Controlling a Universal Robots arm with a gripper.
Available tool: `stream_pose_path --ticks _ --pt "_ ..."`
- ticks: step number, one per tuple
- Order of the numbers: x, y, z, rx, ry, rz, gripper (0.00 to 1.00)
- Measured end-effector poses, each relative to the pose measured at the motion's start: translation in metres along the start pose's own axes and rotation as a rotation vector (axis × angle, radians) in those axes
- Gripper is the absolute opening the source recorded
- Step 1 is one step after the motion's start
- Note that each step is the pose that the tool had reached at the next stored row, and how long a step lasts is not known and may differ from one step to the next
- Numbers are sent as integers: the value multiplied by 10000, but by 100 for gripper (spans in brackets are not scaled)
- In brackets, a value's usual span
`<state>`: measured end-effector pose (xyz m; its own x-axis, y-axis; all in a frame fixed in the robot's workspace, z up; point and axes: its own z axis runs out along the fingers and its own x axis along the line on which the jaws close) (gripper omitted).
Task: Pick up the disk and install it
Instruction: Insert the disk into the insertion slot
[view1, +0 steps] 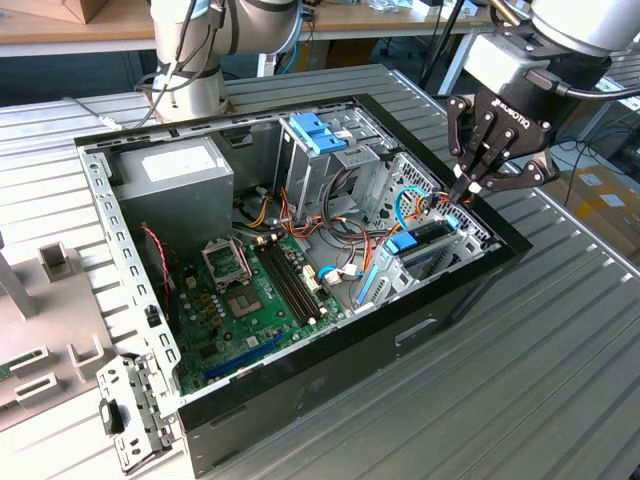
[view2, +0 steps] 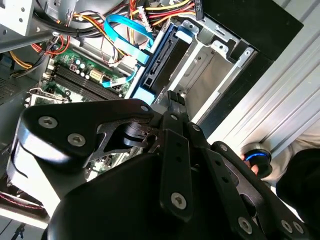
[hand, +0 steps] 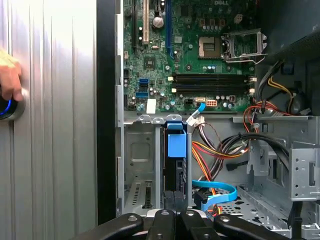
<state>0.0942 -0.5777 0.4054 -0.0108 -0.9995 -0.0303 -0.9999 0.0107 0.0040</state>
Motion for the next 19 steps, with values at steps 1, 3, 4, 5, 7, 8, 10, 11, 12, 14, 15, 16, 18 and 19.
stream_pose_path --ticks 1,3,4,5,7,8,10,11,12,14,15,16,18,19 --pt "0 1 -1 0 2 0 11" --pt "1 -27 27 1 2 1 11" --pt "1 -52 43 0 2 1 11" --pt "1 -83 56 0 3 1 11" --pt "2 -131 67 1 2 0 11" --pt "4 -146 70 1 2 1 11" --pt "16 -180 75 1 3 1 11" --pt "22 -193 77 1 4 1 11" --pt "30 -209 80 1 3 1 11" --pt "36 -228 82 1 4 1 11" --pt "36 -228 82 1 5 2 11" --pt "37 -229 82 1 5 2 11" --pt "37 -229 82 1 4 1 11" --pt "37 -229 82 1 4 1 11"
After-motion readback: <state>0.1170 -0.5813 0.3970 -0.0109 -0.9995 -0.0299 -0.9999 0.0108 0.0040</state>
